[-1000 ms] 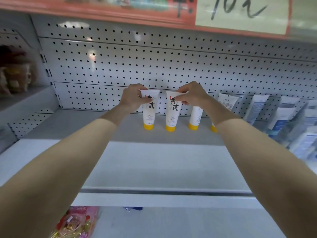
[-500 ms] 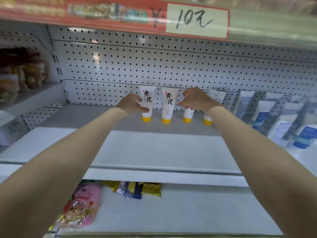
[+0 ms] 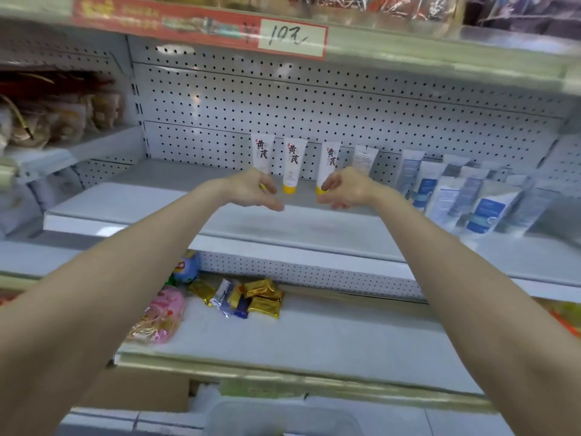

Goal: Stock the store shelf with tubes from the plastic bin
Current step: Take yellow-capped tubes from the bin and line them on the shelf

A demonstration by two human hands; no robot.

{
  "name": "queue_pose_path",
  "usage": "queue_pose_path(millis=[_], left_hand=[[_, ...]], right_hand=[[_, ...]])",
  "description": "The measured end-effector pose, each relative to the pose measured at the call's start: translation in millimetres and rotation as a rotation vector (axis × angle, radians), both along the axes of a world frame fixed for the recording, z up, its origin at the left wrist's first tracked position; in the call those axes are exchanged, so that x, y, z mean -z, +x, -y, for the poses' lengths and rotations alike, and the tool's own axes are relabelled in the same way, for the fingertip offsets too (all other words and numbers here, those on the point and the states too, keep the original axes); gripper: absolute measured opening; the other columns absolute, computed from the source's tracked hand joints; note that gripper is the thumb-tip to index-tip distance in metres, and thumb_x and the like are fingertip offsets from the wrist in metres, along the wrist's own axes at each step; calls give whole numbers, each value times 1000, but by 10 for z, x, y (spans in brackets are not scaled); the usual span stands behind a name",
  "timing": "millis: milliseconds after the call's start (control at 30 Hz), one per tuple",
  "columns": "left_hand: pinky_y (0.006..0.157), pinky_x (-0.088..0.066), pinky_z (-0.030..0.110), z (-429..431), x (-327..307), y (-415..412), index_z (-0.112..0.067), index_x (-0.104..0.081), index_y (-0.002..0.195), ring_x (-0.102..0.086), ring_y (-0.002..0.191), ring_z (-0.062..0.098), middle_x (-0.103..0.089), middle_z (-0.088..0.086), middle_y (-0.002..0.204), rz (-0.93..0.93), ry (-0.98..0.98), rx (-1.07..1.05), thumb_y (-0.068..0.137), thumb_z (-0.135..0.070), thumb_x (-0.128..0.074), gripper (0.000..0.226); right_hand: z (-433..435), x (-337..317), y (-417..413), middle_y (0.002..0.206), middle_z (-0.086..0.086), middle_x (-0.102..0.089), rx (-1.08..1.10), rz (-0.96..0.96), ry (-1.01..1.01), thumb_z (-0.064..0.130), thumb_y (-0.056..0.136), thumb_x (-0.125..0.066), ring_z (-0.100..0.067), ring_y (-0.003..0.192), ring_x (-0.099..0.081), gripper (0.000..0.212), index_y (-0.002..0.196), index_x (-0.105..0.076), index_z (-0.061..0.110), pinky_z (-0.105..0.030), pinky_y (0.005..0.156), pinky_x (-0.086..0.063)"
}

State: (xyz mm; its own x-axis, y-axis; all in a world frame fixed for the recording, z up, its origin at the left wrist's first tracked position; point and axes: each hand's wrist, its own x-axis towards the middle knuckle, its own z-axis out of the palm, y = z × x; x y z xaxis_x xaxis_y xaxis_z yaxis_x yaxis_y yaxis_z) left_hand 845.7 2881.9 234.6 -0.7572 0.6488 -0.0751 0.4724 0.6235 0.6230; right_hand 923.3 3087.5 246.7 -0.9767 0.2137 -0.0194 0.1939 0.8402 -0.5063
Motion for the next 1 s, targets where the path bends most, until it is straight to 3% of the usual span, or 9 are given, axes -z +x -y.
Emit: queue_pose_path(millis=[200, 333, 400, 533, 667, 900, 1000], left_hand=[[82, -49, 32, 60, 251, 658, -12, -52, 125, -59, 100, 22, -63, 10, 114, 32, -45, 0, 77, -39, -72, 59], [95, -46, 36, 100, 599, 929, -13, -55, 122, -60, 103, 23, -65, 9, 113, 63, -112, -11, 75, -42, -73, 58], [91, -43, 29, 119, 812, 1027, -15, -55, 123, -58, 99, 19, -63, 4, 113, 88, -139, -12, 76, -42, -72, 57], [75, -44, 24, 140, 1302, 1140, -10, -58, 118, -55, 89, 17, -60, 1, 99, 186, -183, -15, 70, -43, -77, 61], [77, -39, 23, 173, 1847, 1212, -6, -56, 121, -51, 89, 17, -56, 5, 102, 268, -215, -34, 79, -34, -73, 53], [66, -38, 21, 303, 2953, 1331, -9, -57, 117, -51, 91, 17, -55, 4, 106, 478, -269, -81, 78, -34, -73, 48], [66, -38, 23, 363, 3406, 1406, -8, -54, 119, -48, 89, 17, -55, 7, 109, 581, -299, -85, 79, -33, -73, 51]], right_hand=[[138, 305, 592, 106, -10, -65, -91, 75, -49, 28, 84, -68, -20, 86, -66, 46, 121, -55, 5, -34, 81, -53], [223, 664, 871, 105, -8, -66, -129, 118, -68, 29, 83, -69, -17, 79, -65, 42, 118, -58, 7, -25, 65, -50], [254, 898, 965, 107, -6, -65, -129, 164, -83, 30, 84, -68, -14, 77, -64, 41, 118, -58, 9, -22, 60, -46], [309, 1402, 1086, 106, -6, -64, -140, 260, -109, 28, 83, -69, -17, 84, -61, 38, 115, -61, 9, -25, 72, -46], [308, 2008, 1083, 106, -10, -65, -110, 404, -191, 29, 83, -69, -20, 82, -63, 45, 119, -58, 5, -30, 73, -48], [318, 3087, 1175, 105, -11, -62, -32, 581, -258, 30, 83, -67, -20, 84, -59, 39, 113, -60, 5, -19, 58, -41], [350, 3553, 1257, 111, -14, -64, 18, 661, -306, 25, 83, -69, -23, 83, -61, 40, 113, -58, 1, -20, 57, -39]])
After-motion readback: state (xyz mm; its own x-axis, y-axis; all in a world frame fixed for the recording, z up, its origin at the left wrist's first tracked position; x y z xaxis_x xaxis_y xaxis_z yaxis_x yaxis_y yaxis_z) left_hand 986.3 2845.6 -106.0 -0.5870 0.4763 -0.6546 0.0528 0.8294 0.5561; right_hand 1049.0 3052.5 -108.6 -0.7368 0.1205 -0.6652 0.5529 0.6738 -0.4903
